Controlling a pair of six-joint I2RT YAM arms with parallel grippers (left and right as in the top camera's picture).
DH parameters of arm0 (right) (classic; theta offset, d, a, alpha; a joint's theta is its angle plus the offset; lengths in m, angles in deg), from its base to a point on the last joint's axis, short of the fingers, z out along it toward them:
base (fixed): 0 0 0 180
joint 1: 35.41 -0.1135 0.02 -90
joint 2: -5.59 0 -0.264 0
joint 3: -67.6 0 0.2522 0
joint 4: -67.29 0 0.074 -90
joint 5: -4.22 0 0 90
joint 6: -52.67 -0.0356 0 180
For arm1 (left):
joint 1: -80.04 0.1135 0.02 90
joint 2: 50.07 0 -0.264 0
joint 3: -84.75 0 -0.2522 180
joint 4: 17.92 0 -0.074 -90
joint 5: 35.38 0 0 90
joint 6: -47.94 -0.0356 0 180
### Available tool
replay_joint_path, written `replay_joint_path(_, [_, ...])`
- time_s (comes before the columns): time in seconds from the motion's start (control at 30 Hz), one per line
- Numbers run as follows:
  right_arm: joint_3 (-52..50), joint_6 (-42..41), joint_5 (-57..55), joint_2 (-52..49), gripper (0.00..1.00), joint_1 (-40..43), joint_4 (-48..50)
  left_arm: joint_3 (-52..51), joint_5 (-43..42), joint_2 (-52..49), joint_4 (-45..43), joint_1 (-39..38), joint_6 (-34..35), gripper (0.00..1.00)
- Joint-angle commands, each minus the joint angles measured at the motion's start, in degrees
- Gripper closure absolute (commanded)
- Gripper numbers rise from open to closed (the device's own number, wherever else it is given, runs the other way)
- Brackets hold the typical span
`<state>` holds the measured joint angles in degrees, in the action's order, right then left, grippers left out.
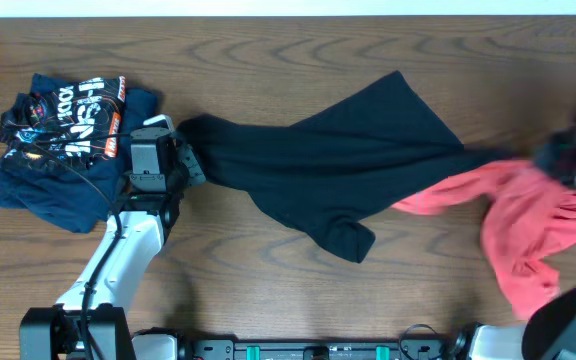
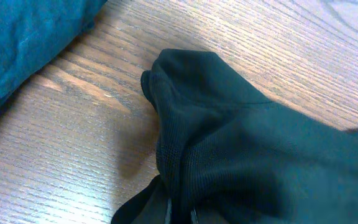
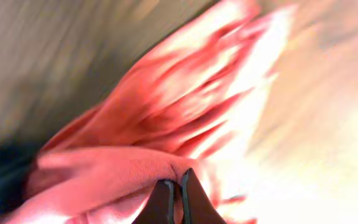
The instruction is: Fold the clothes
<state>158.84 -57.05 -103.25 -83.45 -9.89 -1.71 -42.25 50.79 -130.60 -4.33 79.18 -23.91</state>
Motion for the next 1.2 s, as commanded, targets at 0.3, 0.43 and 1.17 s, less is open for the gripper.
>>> replay_joint_path(0.3, [2.75,-0.09,-10.67,0.09,0.99,18.51,2.6,0.85,1.29,-0.15,-0.04,0.2,-0.31,0.93])
replay_joint_path(0.43, [2.75,-0.15,-10.6,0.02,0.99,19.19,4.26,0.85,1.31,-0.15,0.11,0.2,-0.31,0.93])
replay_joint_path(1.17, [1.77,17.7,25.9,-0.24,0.62,-3.13,4.66,5.29,1.31,-1.07,-16.33,0.13,-0.57,0.94])
